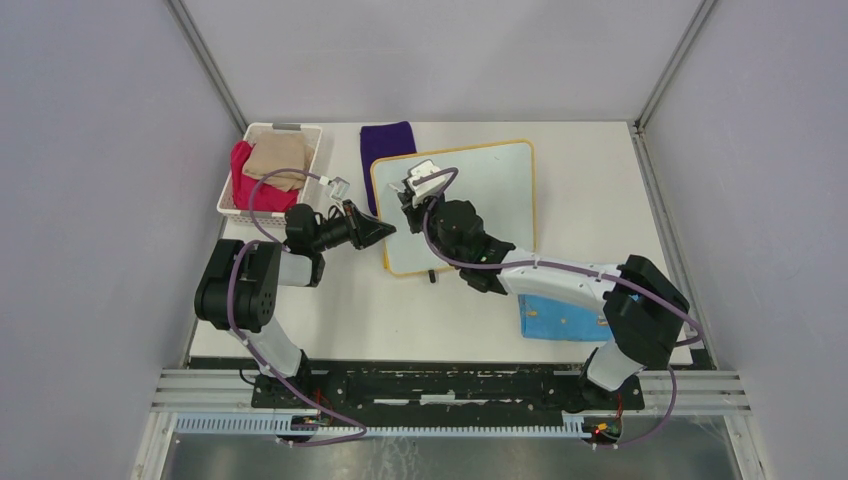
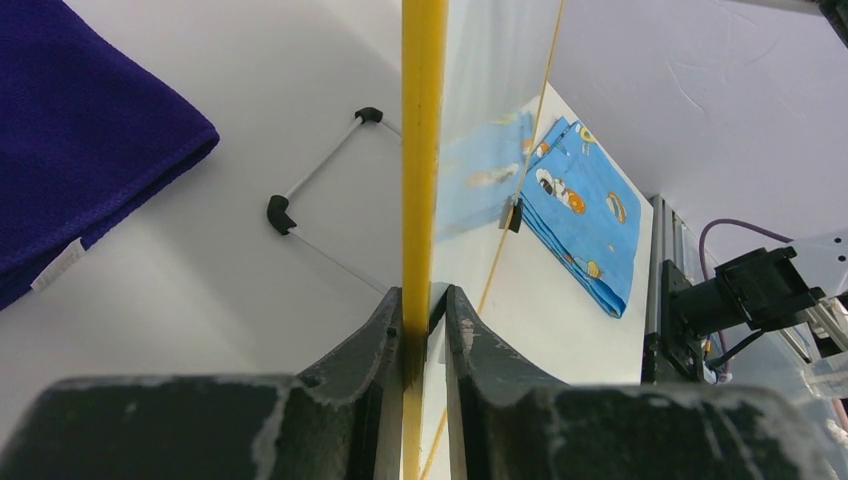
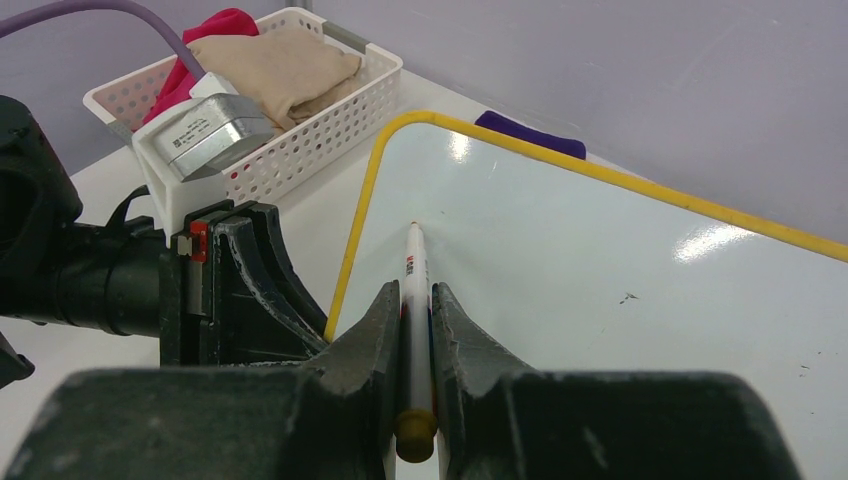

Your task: Write a sentence on the whiteboard

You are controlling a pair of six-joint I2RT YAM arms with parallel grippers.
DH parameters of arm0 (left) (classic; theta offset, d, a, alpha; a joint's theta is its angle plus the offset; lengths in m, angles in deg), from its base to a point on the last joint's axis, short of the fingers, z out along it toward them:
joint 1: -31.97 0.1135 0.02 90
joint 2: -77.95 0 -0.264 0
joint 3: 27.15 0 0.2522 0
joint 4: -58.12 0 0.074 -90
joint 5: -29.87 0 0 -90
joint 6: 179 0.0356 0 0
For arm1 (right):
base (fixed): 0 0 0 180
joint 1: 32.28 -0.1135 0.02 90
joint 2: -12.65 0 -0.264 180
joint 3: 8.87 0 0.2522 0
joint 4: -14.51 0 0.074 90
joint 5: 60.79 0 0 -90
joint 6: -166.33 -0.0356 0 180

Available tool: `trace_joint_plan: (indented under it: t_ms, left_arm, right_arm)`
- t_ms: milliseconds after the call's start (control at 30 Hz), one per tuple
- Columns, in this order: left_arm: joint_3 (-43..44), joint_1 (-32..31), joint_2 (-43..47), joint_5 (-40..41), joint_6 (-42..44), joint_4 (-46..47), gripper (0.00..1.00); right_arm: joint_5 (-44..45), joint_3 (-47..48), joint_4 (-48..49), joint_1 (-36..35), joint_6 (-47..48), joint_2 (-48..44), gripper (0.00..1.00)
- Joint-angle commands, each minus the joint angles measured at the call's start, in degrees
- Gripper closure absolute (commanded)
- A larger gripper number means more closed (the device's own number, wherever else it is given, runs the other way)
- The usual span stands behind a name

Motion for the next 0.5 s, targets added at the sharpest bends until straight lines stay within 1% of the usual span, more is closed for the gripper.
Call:
trace_joint_plan:
  t_ms: [0, 467]
  left_arm:
    - [-0.15, 0.14, 0.59, 3.20, 3.96, -2.89, 0.98]
    - [-0.09, 0.13, 0.61, 3.61, 4.37, -3.50, 0.98]
  right_arm:
    - [0.02, 1.71, 1.21, 1.27, -2.06, -0.07, 1.00]
    - [5.42, -5.44, -1.33, 4.92, -3.59, -6.44, 1.00]
